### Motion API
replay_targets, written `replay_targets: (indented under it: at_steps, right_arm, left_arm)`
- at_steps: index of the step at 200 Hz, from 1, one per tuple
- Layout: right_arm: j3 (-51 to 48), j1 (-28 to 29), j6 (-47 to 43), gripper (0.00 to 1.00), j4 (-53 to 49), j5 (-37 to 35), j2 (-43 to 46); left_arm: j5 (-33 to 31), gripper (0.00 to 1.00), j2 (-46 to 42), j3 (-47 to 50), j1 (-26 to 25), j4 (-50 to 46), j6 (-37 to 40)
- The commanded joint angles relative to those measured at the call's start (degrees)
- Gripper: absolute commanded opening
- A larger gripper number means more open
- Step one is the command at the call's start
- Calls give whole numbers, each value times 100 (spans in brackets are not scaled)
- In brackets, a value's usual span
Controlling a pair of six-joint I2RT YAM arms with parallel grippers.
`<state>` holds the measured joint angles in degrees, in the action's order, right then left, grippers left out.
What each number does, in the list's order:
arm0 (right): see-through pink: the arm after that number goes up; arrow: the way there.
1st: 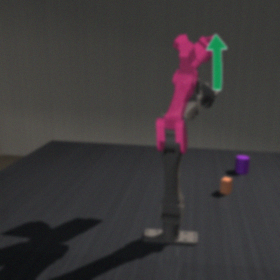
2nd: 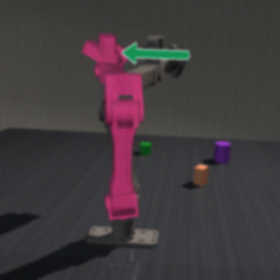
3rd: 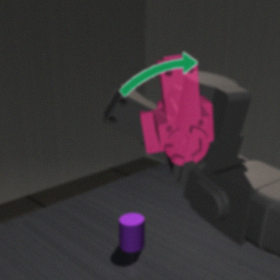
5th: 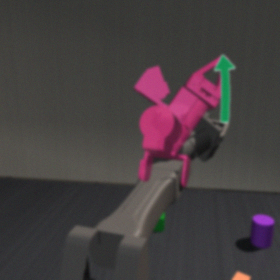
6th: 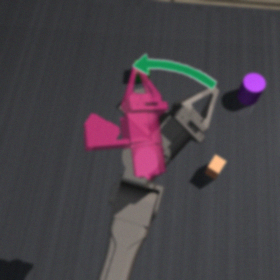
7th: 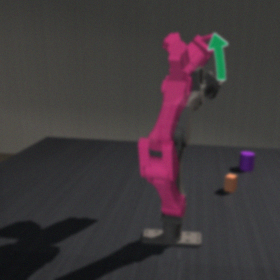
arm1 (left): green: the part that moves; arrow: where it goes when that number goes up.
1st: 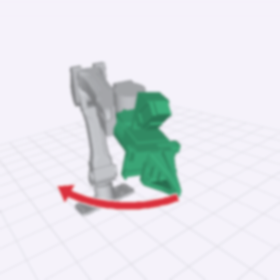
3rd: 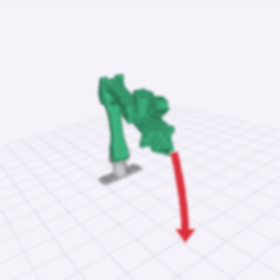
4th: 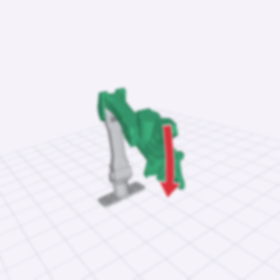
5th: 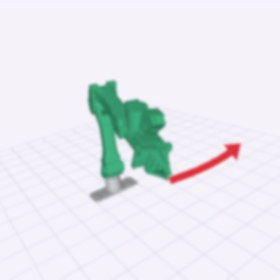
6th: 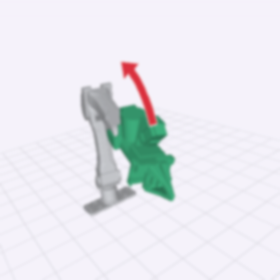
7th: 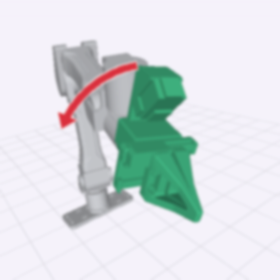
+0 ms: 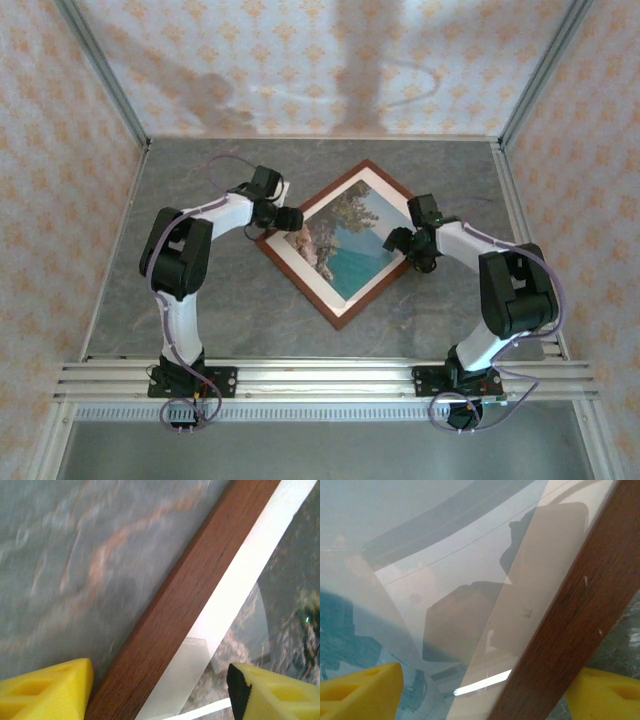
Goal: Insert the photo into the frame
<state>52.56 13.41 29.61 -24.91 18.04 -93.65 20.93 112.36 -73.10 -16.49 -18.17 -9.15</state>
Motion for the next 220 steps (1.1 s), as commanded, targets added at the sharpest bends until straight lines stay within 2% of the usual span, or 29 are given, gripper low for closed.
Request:
replay_targets:
  at_steps: [1, 49, 83, 127, 160, 220]
  right_arm:
    - [526, 39, -109, 81, 1274, 397, -402]
    - [1334, 202, -199, 75, 1130, 622, -1039]
    - [1980, 436, -361, 73, 807, 606, -1458]
    - [2521, 540, -582, 72, 381, 450, -1653]
    - [2844, 543, -779, 75, 107, 355, -1796]
    - [3392, 521, -1092, 76, -368, 103, -2230]
  left_arm:
    - [-18, 69, -604, 541, -38, 22, -132]
    - [62, 67, -1590, 1942, -38, 404, -444]
    - [282, 66, -1943, 2591, -38, 637, -645]
    - [234, 66, -2308, 2925, -39, 693, -879]
    - [609, 65, -2538, 3287, -67, 1096, -1264]
    - [781, 64, -2982, 3852, -415, 1393, -1692]
